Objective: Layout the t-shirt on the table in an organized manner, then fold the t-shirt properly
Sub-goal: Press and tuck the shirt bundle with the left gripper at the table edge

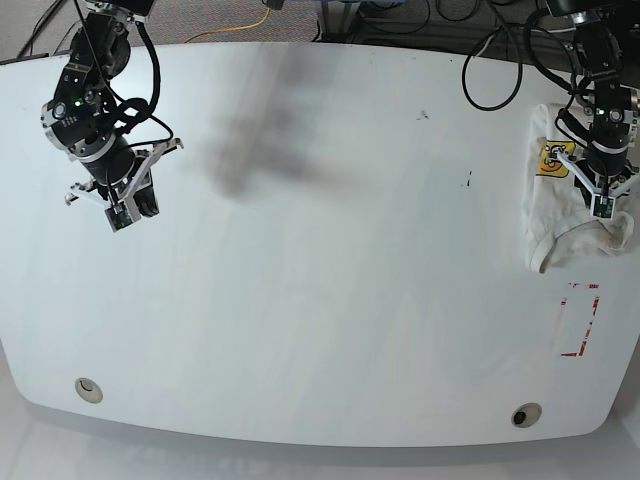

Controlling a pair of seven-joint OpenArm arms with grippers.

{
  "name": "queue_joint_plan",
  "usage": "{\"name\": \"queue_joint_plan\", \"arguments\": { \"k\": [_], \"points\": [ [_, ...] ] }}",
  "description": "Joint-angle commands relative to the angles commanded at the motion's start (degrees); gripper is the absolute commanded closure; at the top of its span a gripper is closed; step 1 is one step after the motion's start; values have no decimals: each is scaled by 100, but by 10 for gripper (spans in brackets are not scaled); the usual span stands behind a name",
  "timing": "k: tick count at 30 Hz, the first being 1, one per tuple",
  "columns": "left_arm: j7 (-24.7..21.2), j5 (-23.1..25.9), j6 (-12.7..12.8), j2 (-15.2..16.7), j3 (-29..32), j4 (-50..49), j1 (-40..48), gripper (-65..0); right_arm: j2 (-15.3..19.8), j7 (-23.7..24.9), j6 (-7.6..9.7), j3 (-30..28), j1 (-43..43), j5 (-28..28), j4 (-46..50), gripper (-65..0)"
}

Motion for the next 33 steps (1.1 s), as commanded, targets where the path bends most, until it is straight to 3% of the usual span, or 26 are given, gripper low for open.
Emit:
{"name": "queue_joint_plan", "arguments": {
  "k": [5, 15, 26, 33],
  "points": [
    [0, 0, 0, -53, -334, -598, -281, -94, 0, 0, 0, 0, -9, 0, 0, -13],
    [0, -9, 0, -334, -334, -1415, -668, -94, 0, 0, 0, 0, -18, 0, 0, -13],
    [-18, 0, -9, -343, -308, -2013, -1310, -94, 0, 0, 0, 0, -26, 0, 0, -13],
    [-9, 0, -9, -492, 158, -2022, -1407, -96, 0, 0, 0, 0, -35, 0, 0, -13]
  ]
}}
